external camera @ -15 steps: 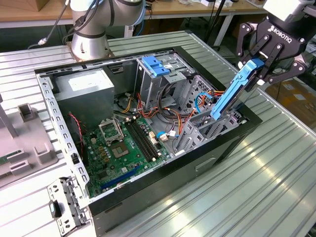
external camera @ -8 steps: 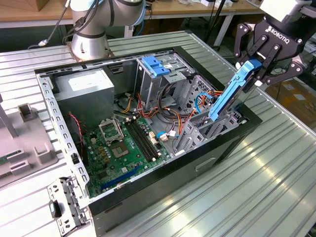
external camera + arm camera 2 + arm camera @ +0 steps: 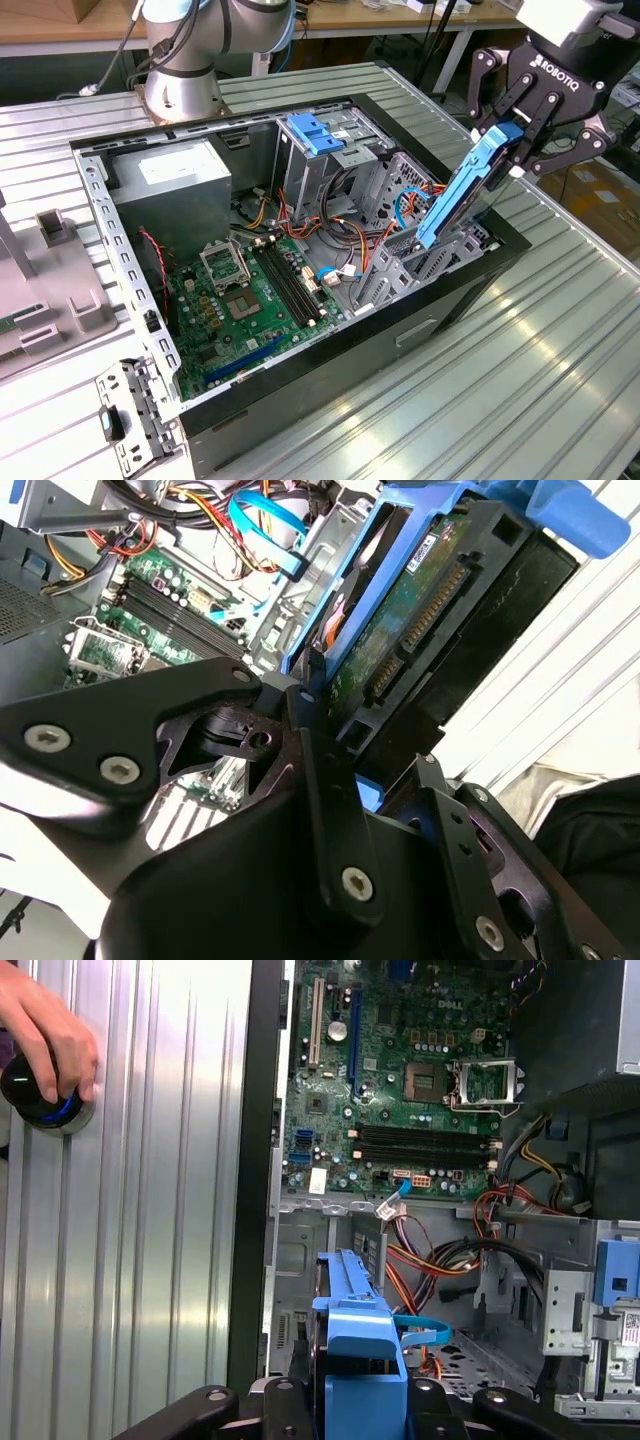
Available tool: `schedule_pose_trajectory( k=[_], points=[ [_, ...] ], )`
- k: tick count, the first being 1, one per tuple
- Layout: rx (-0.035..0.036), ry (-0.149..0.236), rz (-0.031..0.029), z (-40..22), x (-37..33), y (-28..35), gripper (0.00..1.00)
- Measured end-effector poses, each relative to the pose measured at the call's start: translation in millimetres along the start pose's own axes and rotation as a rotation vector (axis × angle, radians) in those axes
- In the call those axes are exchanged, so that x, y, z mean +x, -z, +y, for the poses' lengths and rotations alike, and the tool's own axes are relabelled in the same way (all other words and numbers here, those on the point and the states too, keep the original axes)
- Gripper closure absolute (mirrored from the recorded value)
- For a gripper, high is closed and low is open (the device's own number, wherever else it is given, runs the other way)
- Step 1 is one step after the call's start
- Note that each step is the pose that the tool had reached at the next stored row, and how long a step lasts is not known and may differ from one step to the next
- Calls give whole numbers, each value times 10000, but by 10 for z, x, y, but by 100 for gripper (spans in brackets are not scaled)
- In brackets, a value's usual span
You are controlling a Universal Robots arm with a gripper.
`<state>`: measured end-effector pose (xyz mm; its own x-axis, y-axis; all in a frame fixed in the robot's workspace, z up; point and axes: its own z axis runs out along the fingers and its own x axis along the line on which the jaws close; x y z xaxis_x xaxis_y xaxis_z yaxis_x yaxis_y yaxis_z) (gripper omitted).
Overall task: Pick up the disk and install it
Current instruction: 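Insert the disk into the insertion slot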
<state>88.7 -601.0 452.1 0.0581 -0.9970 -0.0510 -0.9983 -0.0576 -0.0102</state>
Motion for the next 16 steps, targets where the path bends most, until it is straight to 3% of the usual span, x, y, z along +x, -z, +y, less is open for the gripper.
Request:
schedule_pose_trajectory(
  k=[16],
  points=[
    [2, -33, 0, 141, -7, -25, 64]
  ],
)
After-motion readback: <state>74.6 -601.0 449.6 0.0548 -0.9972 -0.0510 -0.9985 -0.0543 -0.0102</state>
